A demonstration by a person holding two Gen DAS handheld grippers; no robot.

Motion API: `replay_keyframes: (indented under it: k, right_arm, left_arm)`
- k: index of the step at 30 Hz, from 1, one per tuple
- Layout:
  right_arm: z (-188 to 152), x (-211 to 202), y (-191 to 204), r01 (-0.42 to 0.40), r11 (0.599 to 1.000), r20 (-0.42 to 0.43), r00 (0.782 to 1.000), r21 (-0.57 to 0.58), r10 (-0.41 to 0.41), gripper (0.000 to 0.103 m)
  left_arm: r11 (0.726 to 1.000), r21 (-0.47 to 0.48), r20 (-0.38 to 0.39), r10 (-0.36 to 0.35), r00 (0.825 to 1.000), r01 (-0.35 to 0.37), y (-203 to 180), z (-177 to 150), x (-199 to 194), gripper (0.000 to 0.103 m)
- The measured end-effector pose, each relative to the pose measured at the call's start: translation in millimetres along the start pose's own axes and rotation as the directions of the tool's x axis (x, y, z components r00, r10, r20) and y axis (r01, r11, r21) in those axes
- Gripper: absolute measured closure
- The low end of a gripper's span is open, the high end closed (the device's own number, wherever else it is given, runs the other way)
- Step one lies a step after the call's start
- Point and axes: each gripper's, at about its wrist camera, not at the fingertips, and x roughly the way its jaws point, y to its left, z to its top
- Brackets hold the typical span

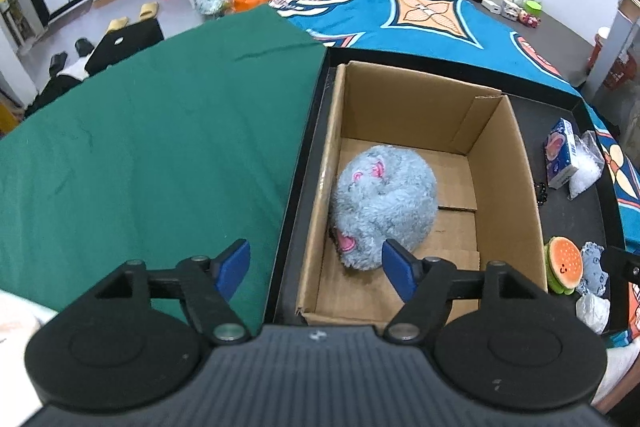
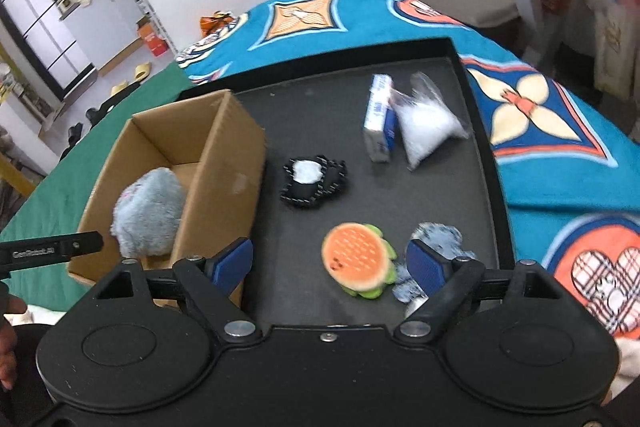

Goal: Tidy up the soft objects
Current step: 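Open the right gripper and move it to the denim cloth, then grasp the denim-patterned cloth with the right gripper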

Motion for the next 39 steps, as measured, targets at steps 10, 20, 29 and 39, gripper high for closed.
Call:
replay_keyframes:
  k: [10,20,29,39]
  right_arm:
    - [-16,9,-34,-0.009,0.996,-0.024,1.000,0.089,0.011,0.033]
    - [-22,17,-61,-0.041,0.981,-0.023,0.999,0.190,0.046,0.039]
    - [-19,34,-84,0.055,0.953,-0.041,0.998,0.298,-0.045,0.046]
    - [-19,61,-86,0.146,0.949,-0.102,0.987,0.279,-0.122,0.048]
  left_arm:
    - [0.994,0.086,0.021,0.073,0.997,-0.074,-18,-1,-1,0.026]
    - [0.976,0.167,0.007,0.142,0.990,-0.142,-33,-2,6,0.026]
    - [0.969,0.186,-0.011,0.167,0.986,-0.162,-39,0,11,0.026]
    - [0.967,0.196,-0.024,0.171,0.985,-0.163,-41,2,16,0.026]
